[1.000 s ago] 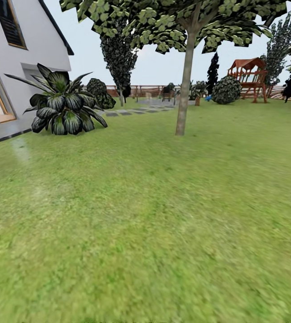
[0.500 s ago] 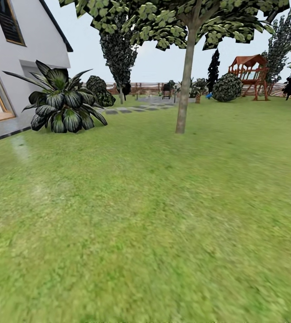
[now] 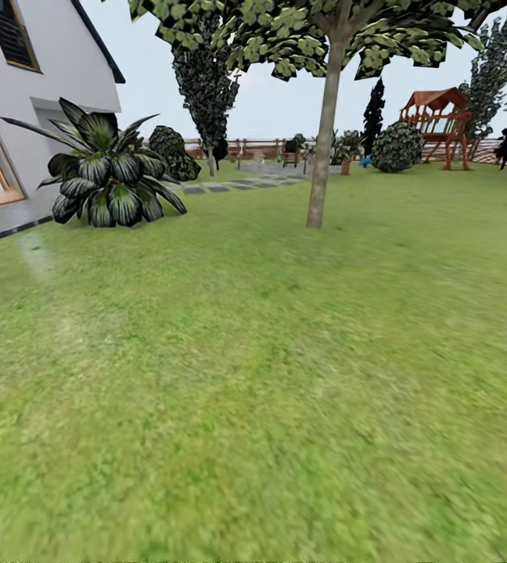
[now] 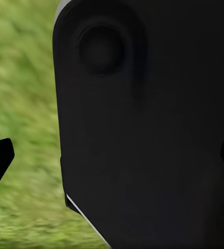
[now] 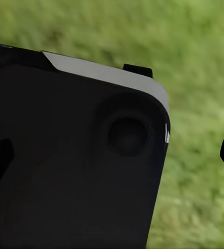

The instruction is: Take the three Easter eggs out of the wicker basket on the lawn in the garden, then place them on the lawn next to a single tree (choose any tree) so that all three eggs are next to the same tree and none are left in the basket.

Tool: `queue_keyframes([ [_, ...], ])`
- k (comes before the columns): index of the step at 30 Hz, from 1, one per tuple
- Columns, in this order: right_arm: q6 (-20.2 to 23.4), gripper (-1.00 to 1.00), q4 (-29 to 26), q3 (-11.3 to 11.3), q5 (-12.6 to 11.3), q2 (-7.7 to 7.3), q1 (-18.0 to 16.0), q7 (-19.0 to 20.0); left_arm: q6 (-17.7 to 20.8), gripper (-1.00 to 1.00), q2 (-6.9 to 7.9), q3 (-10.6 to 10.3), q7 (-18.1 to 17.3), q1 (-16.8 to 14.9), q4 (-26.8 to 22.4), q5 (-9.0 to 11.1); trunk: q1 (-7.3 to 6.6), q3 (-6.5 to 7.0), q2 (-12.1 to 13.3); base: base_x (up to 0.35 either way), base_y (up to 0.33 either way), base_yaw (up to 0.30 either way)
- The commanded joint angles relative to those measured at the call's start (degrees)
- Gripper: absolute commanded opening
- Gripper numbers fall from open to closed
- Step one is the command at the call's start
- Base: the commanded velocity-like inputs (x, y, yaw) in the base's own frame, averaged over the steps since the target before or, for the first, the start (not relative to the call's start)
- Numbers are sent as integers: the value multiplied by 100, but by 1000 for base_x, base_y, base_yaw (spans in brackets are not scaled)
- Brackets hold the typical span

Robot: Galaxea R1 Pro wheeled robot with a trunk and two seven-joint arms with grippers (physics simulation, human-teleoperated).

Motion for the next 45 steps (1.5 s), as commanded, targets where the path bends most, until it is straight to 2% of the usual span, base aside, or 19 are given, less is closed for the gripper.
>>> queue_keyframes([
  [1,-15,100,4,14,17,-3,-3,1,-5,100,0,1,-2,-2,-1,7,0,-14,-2,0,0,0],
  [45,-15,100,4,14,-11,-10,-3,1,-5,100,0,1,-2,-3,-1,7,0,-416,-2,0,0,0],
])
